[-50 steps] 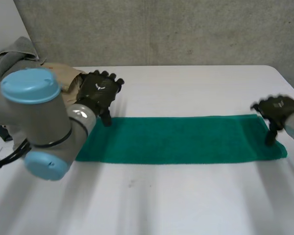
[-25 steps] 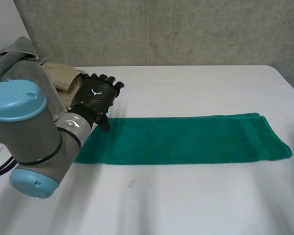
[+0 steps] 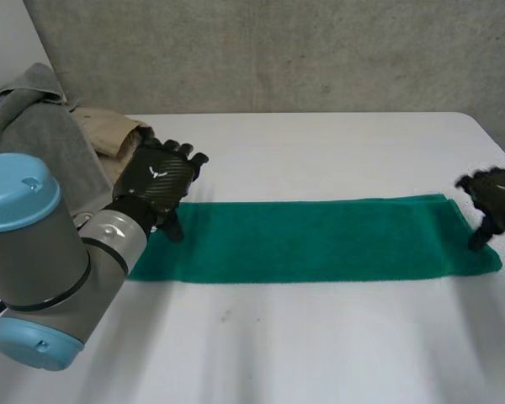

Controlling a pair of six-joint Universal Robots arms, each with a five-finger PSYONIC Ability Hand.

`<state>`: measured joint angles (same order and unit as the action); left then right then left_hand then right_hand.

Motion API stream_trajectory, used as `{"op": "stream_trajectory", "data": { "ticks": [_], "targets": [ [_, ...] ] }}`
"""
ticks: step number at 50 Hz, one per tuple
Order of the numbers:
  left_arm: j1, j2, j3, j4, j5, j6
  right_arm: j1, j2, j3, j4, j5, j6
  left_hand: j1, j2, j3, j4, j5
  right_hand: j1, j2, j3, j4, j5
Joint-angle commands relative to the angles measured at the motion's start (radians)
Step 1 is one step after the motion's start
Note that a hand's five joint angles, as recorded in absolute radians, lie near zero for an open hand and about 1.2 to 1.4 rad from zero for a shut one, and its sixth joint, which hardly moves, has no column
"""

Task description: Fold the laundry.

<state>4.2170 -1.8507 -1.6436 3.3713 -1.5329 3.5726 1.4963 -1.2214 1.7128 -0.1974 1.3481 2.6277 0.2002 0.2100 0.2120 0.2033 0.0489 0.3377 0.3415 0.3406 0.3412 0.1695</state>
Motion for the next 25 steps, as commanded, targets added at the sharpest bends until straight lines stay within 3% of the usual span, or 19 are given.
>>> {"op": "stream_trajectory", "data": {
  "ticks": [1, 11, 13, 14, 20, 25],
  "targets": [
    [-0.003, -0.005, -0.021, 0.031, 0.005, 0.0, -0.114, 0.085, 0.01, 0.047, -0.118, -0.018, -0.026, -0.035, -0.038, -0.029, -0.049, 0.237, 0.233, 0.234, 0.234, 0.231],
    [-0.006, -0.013, -0.039, 0.065, 0.005, 0.0, -0.117, 0.143, -0.005, 0.026, -0.124, -0.023, -0.026, -0.035, -0.038, -0.029, -0.049, 0.325, 0.321, 0.322, 0.322, 0.319],
    [-0.005, -0.013, -0.041, 0.066, 0.005, 0.0, -0.117, 0.155, -0.015, 0.026, -0.122, -0.023, -0.026, -0.035, -0.038, -0.029, -0.049, 0.597, 0.593, 0.594, 0.594, 0.591],
    [-0.005, -0.013, -0.041, 0.066, 0.005, 0.0, -0.119, 0.163, -0.022, 0.027, -0.121, -0.025, -0.026, -0.035, -0.038, -0.029, -0.049, 1.038, 1.034, 1.035, 1.034, 1.031],
    [-0.005, -0.013, -0.042, 0.066, 0.005, 0.0, -0.168, 0.151, -0.027, -0.013, -0.02, -0.049, -0.026, -0.035, -0.038, -0.029, -0.049, 1.059, 1.055, 1.056, 1.055, 1.052],
    [-0.003, -0.001, -0.045, 0.065, 0.005, 0.0, -0.209, 0.114, -0.067, -0.05, 0.095, -0.171, -0.026, -0.035, -0.038, -0.029, -0.049, 1.059, 1.055, 1.056, 1.055, 1.052]
  ]
}}
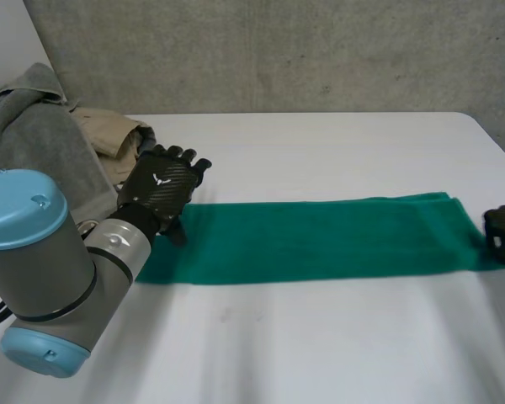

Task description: Fold the laundry.

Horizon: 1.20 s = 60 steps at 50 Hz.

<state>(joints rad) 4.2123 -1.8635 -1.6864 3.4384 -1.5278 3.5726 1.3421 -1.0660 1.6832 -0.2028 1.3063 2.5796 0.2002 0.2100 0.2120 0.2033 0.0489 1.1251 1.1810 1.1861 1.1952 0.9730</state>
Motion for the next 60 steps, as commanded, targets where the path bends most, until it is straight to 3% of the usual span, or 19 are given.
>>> {"op": "stream_trajectory", "data": {
  "ticks": [1, 7, 10, 16, 22, 26, 29, 32, 33, 34, 39, 41, 45, 50, 53, 54, 55, 58, 60],
  "targets": [
    [0.002, 0.014, -0.002, -0.002, 0.0, 0.0, -0.06, -0.048, -0.043, -0.044, 0.148, -0.16, -0.026, -0.035, -0.038, -0.029, -0.049, 0.271, 0.215, 0.21, 0.201, 0.249],
    [0.009, 0.04, -0.016, -0.001, 0.0, 0.0, -0.052, -0.057, -0.063, -0.07, 0.163, -0.378, -0.026, -0.035, -0.038, -0.029, -0.049, 0.271, 0.215, 0.21, 0.201, 0.249],
    [0.011, 0.043, -0.018, -0.002, 0.0, 0.0, 0.073, -0.084, -0.073, -0.131, 0.125, -0.388, -0.026, -0.035, -0.038, -0.029, -0.049, 0.271, 0.215, 0.21, 0.201, 0.249],
    [0.012, 0.061, -0.018, -0.002, -0.003, -0.002, 0.399, -0.144, -0.054, -0.285, -0.041, -0.352, -0.026, -0.035, -0.038, -0.029, -0.049, 0.271, 0.215, 0.21, 0.201, 0.249],
    [0.011, 0.064, -0.021, -0.002, -0.006, -0.002, 0.707, -0.05, -0.033, -0.336, -0.199, -0.415, -0.026, -0.035, -0.038, -0.029, -0.049, 0.271, 0.215, 0.21, 0.201, 0.249],
    [0.011, 0.063, -0.025, 0.001, -0.005, -0.002, 0.856, 0.064, -0.059, -0.325, -0.222, -0.496, -0.026, -0.035, -0.038, -0.029, -0.049, 0.271, 0.215, 0.21, 0.201, 0.249],
    [0.011, 0.06, -0.019, 0.002, -0.005, -0.002, 0.897, 0.107, -0.069, -0.314, -0.214, -0.536, -0.026, -0.035, -0.038, -0.029, -0.049, 0.271, 0.215, 0.21, 0.201, 0.249],
    [0.008, 0.052, -0.009, 0.012, -0.005, -0.002, 0.899, 0.115, -0.068, -0.291, -0.193, -0.543, -0.026, -0.035, -0.038, -0.029, -0.049, 0.165, 0.109, 0.104, 0.095, 0.142],
    [0.009, 0.05, -0.006, 0.016, -0.003, -0.002, 0.898, 0.11, -0.062, -0.287, -0.17, -0.52, -0.026, -0.035, -0.038, -0.029, -0.049, -0.618, -0.674, -0.679, -0.688, -0.641],
    [0.006, 0.044, 0.004, 0.024, -0.005, -0.002, 0.899, 0.109, -0.057, -0.287, -0.153, -0.498, -0.026, -0.035, -0.038, -0.029, -0.049, -0.951, -1.007, -1.012, -1.021, -0.973],
    [-0.006, 0.014, 0.037, 0.036, -0.005, 0.0, 0.817, -0.046, -0.011, -0.259, -0.033, -0.227, -0.026, -0.035, -0.038, -0.029, -0.049, -0.951, -1.007, -1.012, -1.021, -0.973],
    [-0.015, 0.007, 0.051, 0.036, -0.006, 0.0, 0.735, -0.144, 0.022, -0.216, -0.012, -0.071, -0.026, -0.035, -0.038, -0.029, -0.049, -0.951, -1.007, -1.012, -1.021, -0.973],
    [-0.052, -0.019, 0.077, 0.038, -0.006, 0.0, 0.629, -0.175, 0.059, -0.095, -0.022, 0.129, -0.026, -0.035, -0.038, -0.029, -0.049, -0.951, -1.007, -1.012, -1.021, -0.973],
    [-0.075, -0.051, 0.086, 0.038, -0.006, 0.0, 0.533, -0.144, 0.09, 0.003, -0.01, 0.122, -0.026, -0.035, -0.038, -0.029, -0.049, -0.951, -1.007, -1.012, -1.021, -0.973],
    [-0.101, -0.078, 0.099, 0.038, -0.008, 0.0, 0.453, -0.091, 0.11, 0.006, 0.001, 0.002, -0.026, -0.035, -0.038, -0.029, -0.049, -0.93, -0.985, -0.991, -1.0, -0.952],
    [-0.112, -0.088, 0.103, 0.038, -0.011, 0.0, 0.436, -0.085, 0.112, 0.006, 0.002, -0.03, -0.026, -0.035, -0.038, -0.029, -0.049, -0.769, -0.825, -0.83, -0.839, -0.791],
    [-0.116, -0.091, 0.105, 0.038, -0.012, 0.0, 0.419, -0.074, 0.11, 0.005, 0.01, -0.077, -0.026, -0.035, -0.038, -0.029, -0.049, -0.398, -0.454, -0.459, -0.468, -0.42],
    [-0.132, -0.1, 0.113, 0.036, -0.015, 0.0, 0.408, -0.058, 0.092, -0.003, 0.025, -0.116, -0.026, -0.035, -0.038, -0.029, -0.049, 0.079, 0.023, 0.018, 0.009, 0.057],
    [-0.135, -0.1, 0.11, 0.036, -0.015, 0.0, 0.41, -0.051, 0.076, -0.006, 0.036, -0.119, -0.026, -0.035, -0.038, -0.029, -0.049, 0.27, 0.214, 0.209, 0.2, 0.248]
  ]
}}
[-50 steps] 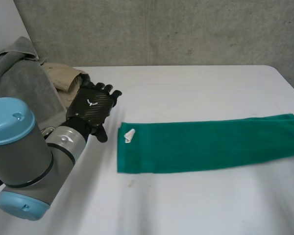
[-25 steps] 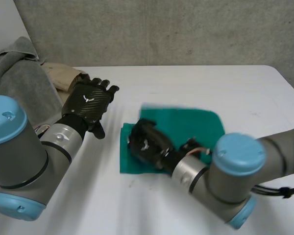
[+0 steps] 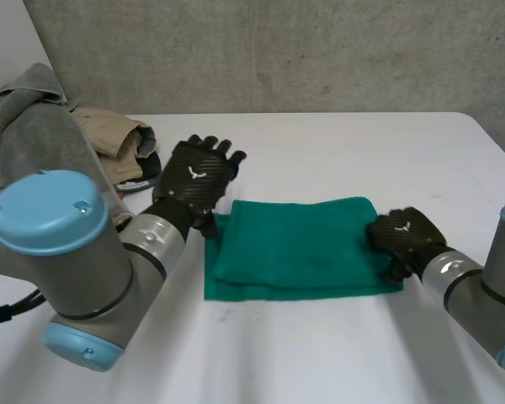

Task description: Fold the laundry.

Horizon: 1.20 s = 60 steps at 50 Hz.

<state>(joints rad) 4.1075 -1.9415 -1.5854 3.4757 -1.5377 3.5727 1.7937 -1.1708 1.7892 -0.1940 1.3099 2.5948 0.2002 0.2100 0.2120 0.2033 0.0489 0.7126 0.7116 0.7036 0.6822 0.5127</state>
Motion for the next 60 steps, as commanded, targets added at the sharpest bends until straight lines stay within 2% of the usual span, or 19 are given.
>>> {"op": "stream_trajectory", "data": {
  "ticks": [1, 6, 10, 14, 16, 18, 22, 26, 27, 30, 33, 39, 42, 44, 47, 49, 50, 54, 60],
  "targets": [
    [-0.03, -0.02, 0.007, -0.001, -0.005, 0.0, -0.042, 0.056, -0.034, -0.016, 0.038, -0.131, -0.026, -0.035, -0.038, -0.029, -0.049, 0.684, 0.685, 0.693, 0.714, 0.709],
    [-0.026, -0.005, -0.002, -0.004, -0.005, 0.0, -0.021, 0.046, -0.073, -0.062, 0.098, -0.108, -0.026, -0.035, -0.038, -0.029, -0.049, 0.684, 0.685, 0.693, 0.714, 0.709],
    [-0.016, 0.022, -0.008, -0.01, -0.009, 0.0, 0.059, 0.013, -0.086, -0.096, 0.091, -0.09, -0.026, -0.035, -0.038, -0.029, -0.049, 0.684, 0.685, 0.693, 0.714, 0.709],
    [0.008, 0.042, -0.015, -0.01, -0.009, 0.0, 0.16, -0.012, -0.083, -0.212, 0.02, -0.102, -0.026, -0.035, -0.038, -0.029, -0.049, 0.684, 0.685, 0.693, 0.714, 0.709],
    [0.025, 0.059, -0.018, -0.01, -0.009, 0.0, 0.245, -0.012, -0.085, -0.271, -0.052, -0.105, -0.026, -0.035, -0.038, -0.029, -0.049, 0.684, 0.685, 0.693, 0.714, 0.709],
    [0.034, 0.072, -0.019, -0.01, -0.009, -0.002, 0.332, 0.0, -0.088, -0.291, -0.125, -0.099, -0.026, -0.035, -0.038, -0.029, -0.049, 0.684, 0.685, 0.693, 0.714, 0.709],
    [0.046, 0.095, -0.03, -0.009, -0.009, -0.017, 0.424, 0.064, -0.093, -0.28, -0.207, -0.104, -0.026, -0.035, -0.038, -0.029, -0.049, 0.684, 0.685, 0.693, 0.714, 0.709],
    [0.062, 0.099, -0.047, -0.006, -0.007, -0.072, 0.457, 0.157, -0.143, -0.239, -0.198, -0.099, -0.026, -0.035, -0.038, -0.029, -0.049, 0.684, 0.685, 0.693, 0.714, 0.709],
    [0.069, 0.099, -0.048, -0.006, -0.009, -0.093, 0.449, 0.158, -0.155, -0.228, -0.189, -0.093, -0.026, -0.035, -0.038, -0.029, -0.049, 0.493, 0.494, 0.502, 0.523, 0.518],
    [0.077, 0.098, -0.045, -0.006, -0.007, -0.121, 0.449, 0.146, -0.181, -0.203, -0.129, -0.04, -0.026, -0.035, -0.038, -0.029, -0.049, -0.538, -0.537, -0.529, -0.508, -0.513],
    [0.08, 0.095, -0.028, -0.004, -0.007, -0.147, 0.437, 0.116, -0.191, -0.203, -0.081, 0.048, -0.026, -0.035, -0.038, -0.029, -0.049, -0.538, -0.537, -0.529, -0.508, -0.513],
    [0.057, 0.052, 0.034, -0.009, -0.009, -0.166, 0.274, -0.035, -0.185, -0.154, 0.066, 0.306, -0.026, -0.035, -0.038, -0.029, -0.049, -0.538, -0.537, -0.529, -0.508, -0.513],
    [0.03, 0.035, 0.05, -0.01, -0.009, -0.167, 0.195, -0.066, -0.188, -0.022, 0.113, 0.376, -0.026, -0.035, -0.038, -0.029, -0.049, -0.538, -0.537, -0.529, -0.508, -0.513],
    [0.005, 0.03, 0.054, -0.01, -0.009, -0.169, 0.139, -0.066, -0.183, 0.065, 0.118, 0.367, -0.026, -0.035, -0.038, -0.029, -0.049, -0.538, -0.537, -0.529, -0.508, -0.513],
    [-0.003, 0.027, 0.048, -0.012, -0.009, -0.169, 0.027, -0.053, -0.142, 0.168, 0.109, 0.314, -0.026, -0.035, -0.038, -0.029, -0.049, -0.538, -0.537, -0.529, -0.508, -0.513],
    [-0.006, 0.027, 0.044, -0.01, -0.007, -0.169, -0.02, -0.05, -0.104, 0.153, 0.088, 0.269, -0.026, -0.035, -0.038, -0.029, -0.049, -0.487, -0.486, -0.478, -0.457, -0.462],
    [-0.009, 0.027, 0.042, -0.01, -0.005, -0.169, -0.055, -0.049, -0.067, 0.118, 0.048, 0.213, -0.026, -0.035, -0.038, -0.029, -0.049, -0.408, -0.407, -0.399, -0.378, -0.383],
    [-0.01, 0.016, 0.038, -0.01, -0.004, -0.169, -0.105, -0.001, 0.001, 0.029, -0.055, 0.081, -0.026, -0.035, -0.038, -0.029, -0.049, -0.205, -0.204, -0.196, -0.175, -0.18],
    [-0.01, -0.002, 0.041, -0.01, -0.004, -0.169, -0.112, 0.045, 0.003, -0.016, -0.087, 0.071, -0.026, -0.035, -0.038, -0.029, -0.049, -0.164, -0.163, -0.155, -0.134, -0.139]
  ]
}}
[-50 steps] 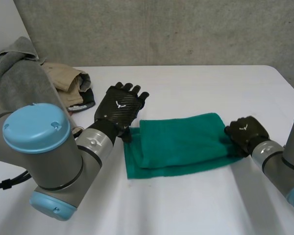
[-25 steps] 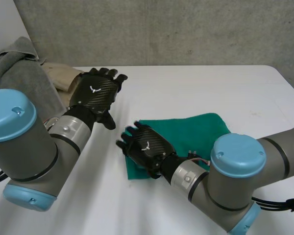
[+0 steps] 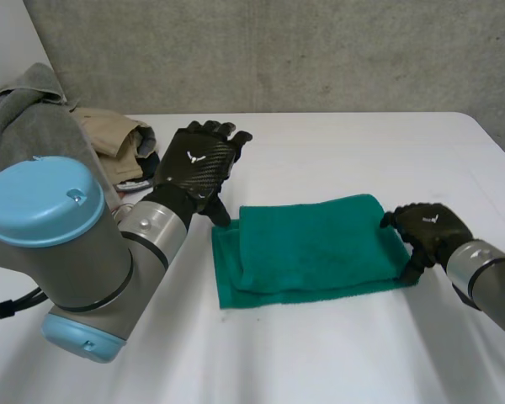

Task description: Fold the laundry.

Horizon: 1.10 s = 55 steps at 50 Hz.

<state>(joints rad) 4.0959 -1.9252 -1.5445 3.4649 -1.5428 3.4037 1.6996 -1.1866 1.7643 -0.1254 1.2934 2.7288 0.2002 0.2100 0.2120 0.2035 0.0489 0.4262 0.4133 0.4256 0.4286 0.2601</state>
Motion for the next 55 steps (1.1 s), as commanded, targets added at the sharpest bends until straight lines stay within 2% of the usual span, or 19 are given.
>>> {"op": "stream_trajectory", "data": {
  "ticks": [1, 4, 5, 8, 14, 17, 21, 24, 25, 30, 31, 32, 34, 38, 42, 43, 47, 50, 55],
  "targets": [
    [0.001, -0.018, -0.002, 0.0, 0.001, 0.0, -0.018, 0.064, 0.027, -0.089, -0.072, -0.061, -0.026, -0.035, -0.038, -0.029, -0.049, 0.175, 0.188, 0.176, 0.173, 0.166],
    [0.0, -0.018, -0.005, 0.0, 0.001, 0.0, -0.021, 0.067, 0.023, -0.094, -0.071, -0.061, -0.026, -0.035, -0.038, -0.029, -0.049, 0.313, 0.326, 0.313, 0.31, 0.304],
    [0.001, -0.018, -0.005, 0.0, 0.001, 0.0, -0.021, 0.068, 0.023, -0.105, -0.071, -0.061, -0.026, -0.035, -0.038, -0.029, -0.049, 0.537, 0.55, 0.538, 0.535, 0.529],
    [0.001, -0.018, -0.006, 0.0, 0.001, 0.0, -0.023, 0.068, 0.023, -0.128, -0.062, -0.063, -0.026, -0.035, -0.038, -0.029, -0.049, 0.969, 0.982, 0.97, 0.967, 0.96],
    [0.001, -0.009, -0.02, 0.0, 0.001, 0.0, 0.003, 0.041, 0.017, -0.252, 0.061, -0.113, -0.026, -0.035, -0.038, -0.029, -0.049, 0.97, 0.983, 0.971, 0.968, 0.962],
    [0.001, 0.0, -0.025, -0.001, 0.0, 0.0, 0.075, -0.007, -0.018, -0.264, 0.072, -0.167, -0.026, -0.035, -0.038, -0.029, -0.049, 0.97, 0.983, 0.971, 0.968, 0.962],
    [0.006, 0.023, -0.028, -0.001, -0.003, 0.0, 0.267, -0.024, -0.097, -0.275, 0.052, -0.25, -0.026, -0.035, -0.038, -0.029, -0.049, 0.97, 0.983, 0.971, 0.968, 0.962],
    [0.011, 0.032, -0.029, -0.001, -0.003, 0.0, 0.411, 0.047, -0.152, -0.275, 0.009, -0.313, -0.026, -0.035, -0.038, -0.029, -0.049, 0.97, 0.983, 0.971, 0.968, 0.962],
    [0.011, 0.034, -0.032, -0.001, -0.003, -0.001, 0.489, 0.095, -0.175, -0.264, -0.034, -0.352, -0.026, -0.035, -0.038, -0.029, -0.049, 0.97, 0.983, 0.971, 0.968, 0.962],
    [0.049, 0.06, -0.066, 0.002, -0.003, 0.0, 0.61, 0.202, -0.203, -0.212, -0.082, -0.432, -0.026, -0.035, -0.038, -0.029, -0.049, 0.97, 0.983, 0.971, 0.968, 0.962],
    [0.055, 0.061, -0.069, 0.002, -0.003, 0.0, 0.615, 0.222, -0.213, -0.18, -0.062, -0.439, -0.026, -0.035, -0.038, -0.029, -0.049, 0.84, 0.853, 0.841, 0.838, 0.832],
    [0.063, 0.061, -0.077, 0.002, -0.003, -0.001, 0.614, 0.229, -0.22, -0.168, -0.054, -0.433, -0.026, -0.035, -0.038, -0.029, -0.049, 0.406, 0.419, 0.407, 0.403, 0.397],
    [0.066, 0.061, -0.078, 0.003, -0.003, -0.001, 0.609, 0.225, -0.213, -0.16, -0.04, -0.41, -0.026, -0.035, -0.038, -0.029, -0.049, -0.252, -0.239, -0.251, -0.254, -0.26],
    [0.067, 0.061, -0.069, 0.006, -0.003, -0.015, 0.592, 0.161, -0.203, -0.174, -0.028, -0.259, -0.026, -0.035, -0.038, -0.029, -0.049, -0.252, -0.239, -0.251, -0.254, -0.26],
    [0.06, 0.06, -0.031, 0.008, -0.003, -0.047, 0.49, 0.02, -0.198, -0.166, -0.013, -0.043, -0.026, -0.035, -0.038, -0.029, -0.049, -0.252, -0.239, -0.251, -0.254, -0.26],
    [0.057, 0.058, -0.02, 0.008, -0.005, -0.055, 0.453, -0.008, -0.206, -0.152, -0.011, 0.062, -0.026, -0.035, -0.038, -0.029, -0.049, -0.252, -0.239, -0.251, -0.254, -0.26],
    [0.038, 0.029, 0.043, -0.001, -0.005, -0.096, 0.391, -0.014, -0.242, -0.055, -0.016, 0.283, -0.025, -0.035, -0.037, -0.028, -0.048, -0.252, -0.239, -0.251, -0.254, -0.26],
    [-0.005, -0.052, 0.107, -0.027, -0.003, -0.126, 0.368, 0.004, -0.298, 0.036, -0.014, 0.334, -0.025, -0.035, -0.037, -0.028, -0.048, -0.252, -0.239, -0.251, -0.254, -0.26],
    [-0.091, -0.201, 0.234, -0.174, -0.057, -0.147, 0.35, 0.166, -0.455, 0.235, -0.008, 0.333, -0.025, -0.035, -0.037, -0.028, -0.048, -0.252, -0.239, -0.251, -0.254, -0.26]
  ]
}}
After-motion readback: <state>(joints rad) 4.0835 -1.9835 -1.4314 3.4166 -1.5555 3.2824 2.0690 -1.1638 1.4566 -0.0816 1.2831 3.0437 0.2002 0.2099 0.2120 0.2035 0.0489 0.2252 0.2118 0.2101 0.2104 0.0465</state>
